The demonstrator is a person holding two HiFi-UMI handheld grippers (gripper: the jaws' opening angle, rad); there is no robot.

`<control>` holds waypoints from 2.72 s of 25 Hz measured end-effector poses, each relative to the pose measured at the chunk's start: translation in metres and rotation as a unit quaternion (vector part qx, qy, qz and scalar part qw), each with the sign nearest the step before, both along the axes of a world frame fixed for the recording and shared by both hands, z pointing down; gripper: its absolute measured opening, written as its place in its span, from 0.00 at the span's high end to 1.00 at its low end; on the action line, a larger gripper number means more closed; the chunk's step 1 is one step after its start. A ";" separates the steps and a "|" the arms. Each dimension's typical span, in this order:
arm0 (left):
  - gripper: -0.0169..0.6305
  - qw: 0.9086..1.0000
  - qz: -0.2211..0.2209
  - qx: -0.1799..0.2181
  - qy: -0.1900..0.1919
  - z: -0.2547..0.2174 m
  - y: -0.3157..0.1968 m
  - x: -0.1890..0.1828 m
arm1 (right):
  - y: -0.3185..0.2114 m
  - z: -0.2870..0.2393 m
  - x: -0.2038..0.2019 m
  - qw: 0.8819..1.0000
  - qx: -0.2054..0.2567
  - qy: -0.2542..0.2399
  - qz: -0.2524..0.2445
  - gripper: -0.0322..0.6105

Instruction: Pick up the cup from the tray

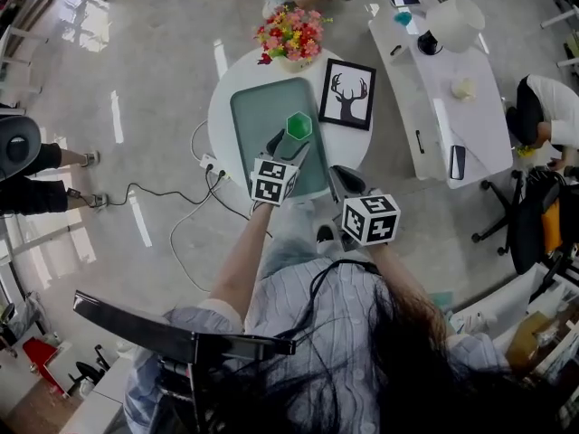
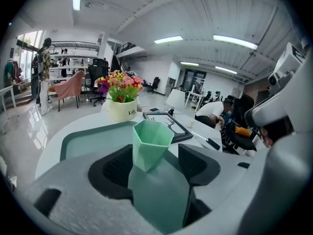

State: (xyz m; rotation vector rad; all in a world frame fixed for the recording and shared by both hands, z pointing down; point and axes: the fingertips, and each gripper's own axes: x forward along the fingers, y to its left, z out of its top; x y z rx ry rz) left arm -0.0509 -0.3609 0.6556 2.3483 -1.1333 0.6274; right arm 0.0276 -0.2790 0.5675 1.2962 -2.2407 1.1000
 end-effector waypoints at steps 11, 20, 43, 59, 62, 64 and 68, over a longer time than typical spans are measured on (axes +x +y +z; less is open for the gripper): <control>0.44 0.998 0.052 -0.007 -0.022 0.036 -0.023 0.016 | 0.006 0.022 0.010 0.999 -0.033 0.013 0.014 0.89; 0.44 0.998 0.053 -0.025 -0.025 0.058 -0.034 0.021 | 0.015 0.029 0.028 0.998 -0.047 0.028 0.041 0.89; 0.48 0.998 0.048 0.010 -0.042 0.006 -0.024 0.013 | 0.027 0.019 0.040 0.999 -0.013 0.037 0.022 0.89; 0.48 0.998 0.048 0.041 -0.011 -0.080 0.064 0.018 | 0.056 -0.015 0.036 0.996 0.069 0.035 -0.039 0.89; 0.48 0.998 0.049 0.038 -0.010 -0.087 0.092 0.023 | 0.072 -0.017 0.037 0.995 0.080 0.031 -0.054 0.89; 0.48 0.998 0.048 0.036 -0.013 -0.091 0.114 0.026 | 0.082 -0.021 0.038 0.994 0.088 0.024 -0.057 0.89; 0.48 0.999 0.035 0.034 -0.007 -0.101 0.159 0.030 | 0.106 -0.026 0.038 0.993 0.099 0.007 -0.059 0.89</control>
